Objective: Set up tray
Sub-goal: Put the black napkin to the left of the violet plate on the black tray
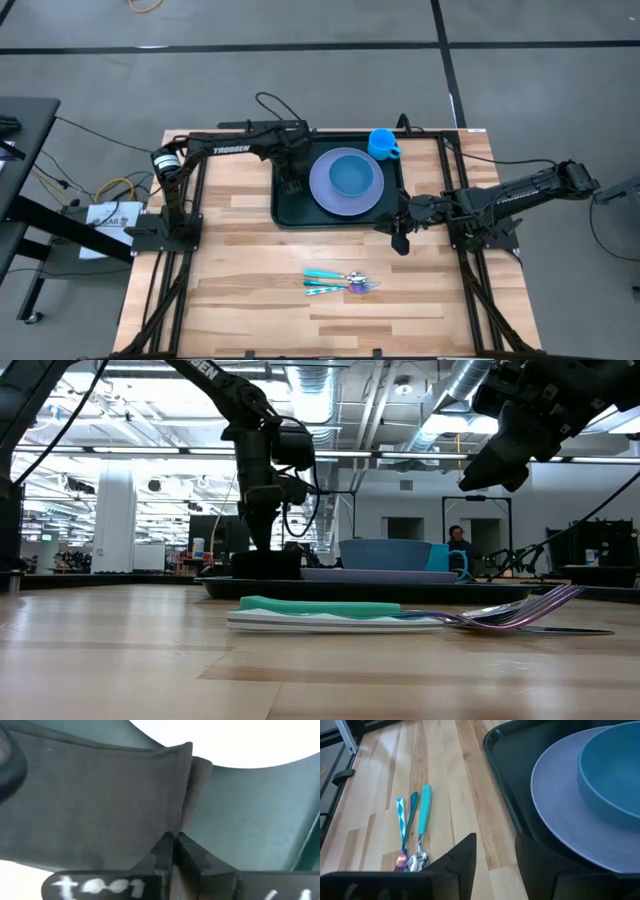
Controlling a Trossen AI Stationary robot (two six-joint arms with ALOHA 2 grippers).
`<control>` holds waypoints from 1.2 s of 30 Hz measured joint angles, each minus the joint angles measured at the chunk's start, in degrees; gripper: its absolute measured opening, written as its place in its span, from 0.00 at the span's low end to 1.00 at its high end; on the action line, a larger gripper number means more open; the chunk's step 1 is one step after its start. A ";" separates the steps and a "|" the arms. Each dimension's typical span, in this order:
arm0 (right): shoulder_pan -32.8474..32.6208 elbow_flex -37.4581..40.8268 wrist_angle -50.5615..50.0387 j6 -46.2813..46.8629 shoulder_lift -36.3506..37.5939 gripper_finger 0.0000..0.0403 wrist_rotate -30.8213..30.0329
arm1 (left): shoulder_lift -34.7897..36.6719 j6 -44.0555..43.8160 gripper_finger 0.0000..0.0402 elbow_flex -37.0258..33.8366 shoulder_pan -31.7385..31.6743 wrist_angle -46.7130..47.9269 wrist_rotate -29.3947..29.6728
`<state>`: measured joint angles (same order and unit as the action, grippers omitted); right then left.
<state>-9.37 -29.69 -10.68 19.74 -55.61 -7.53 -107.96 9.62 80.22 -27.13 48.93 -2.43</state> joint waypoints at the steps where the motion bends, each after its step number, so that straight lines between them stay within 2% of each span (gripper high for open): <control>1: 0.00 0.00 -0.01 0.20 0.00 0.31 0.00 | 0.00 -0.39 0.00 -0.33 0.32 -0.13 -0.10; 15: -0.02 0.00 -0.02 0.43 0.02 0.31 0.07 | 0.00 -3.10 0.00 -7.62 4.31 -3.67 -4.90; 20: -0.02 0.00 -0.02 0.40 0.00 0.31 0.05 | 0.00 -3.58 0.00 -7.80 5.58 -4.98 -5.25; 24: -0.02 0.00 -0.02 0.40 0.00 0.31 0.04 | 0.00 -4.80 0.00 -7.82 6.06 -5.93 -7.84; 36: -0.02 0.00 -0.02 0.36 0.00 0.31 0.00 | 0.00 -5.43 0.00 -7.81 6.39 -6.01 -7.81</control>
<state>-9.39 -29.69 -10.70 20.10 -55.61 -7.53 -107.96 4.19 72.41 -20.73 42.92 -10.24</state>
